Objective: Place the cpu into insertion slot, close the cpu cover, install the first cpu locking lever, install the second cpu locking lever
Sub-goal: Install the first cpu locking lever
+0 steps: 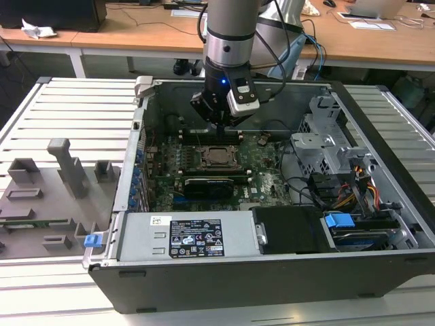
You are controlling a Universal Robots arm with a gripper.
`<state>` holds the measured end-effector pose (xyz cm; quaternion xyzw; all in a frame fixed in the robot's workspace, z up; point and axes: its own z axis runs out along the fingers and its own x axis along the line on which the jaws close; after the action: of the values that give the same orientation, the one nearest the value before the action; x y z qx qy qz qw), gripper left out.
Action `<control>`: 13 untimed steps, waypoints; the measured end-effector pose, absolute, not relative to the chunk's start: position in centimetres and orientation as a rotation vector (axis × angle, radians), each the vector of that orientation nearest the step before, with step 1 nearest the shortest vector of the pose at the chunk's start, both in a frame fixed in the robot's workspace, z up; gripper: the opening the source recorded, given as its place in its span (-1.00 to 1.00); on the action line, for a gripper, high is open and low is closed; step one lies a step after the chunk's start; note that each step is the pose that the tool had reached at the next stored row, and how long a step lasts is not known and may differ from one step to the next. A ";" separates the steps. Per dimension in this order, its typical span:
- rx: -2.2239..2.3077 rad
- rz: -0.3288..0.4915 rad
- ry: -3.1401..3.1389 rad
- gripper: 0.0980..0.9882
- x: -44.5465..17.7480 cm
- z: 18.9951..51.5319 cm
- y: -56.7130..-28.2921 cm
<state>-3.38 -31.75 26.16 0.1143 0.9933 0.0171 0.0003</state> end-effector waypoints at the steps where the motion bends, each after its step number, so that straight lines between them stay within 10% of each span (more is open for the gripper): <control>1: 0.347 0.054 3.121 -0.98 -3.4 26.2 -31.8; 13: 0.165 0.054 3.138 -0.98 -3.4 26.2 -31.8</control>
<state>-3.38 -31.75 26.15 0.0526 0.9985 0.0171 -0.0007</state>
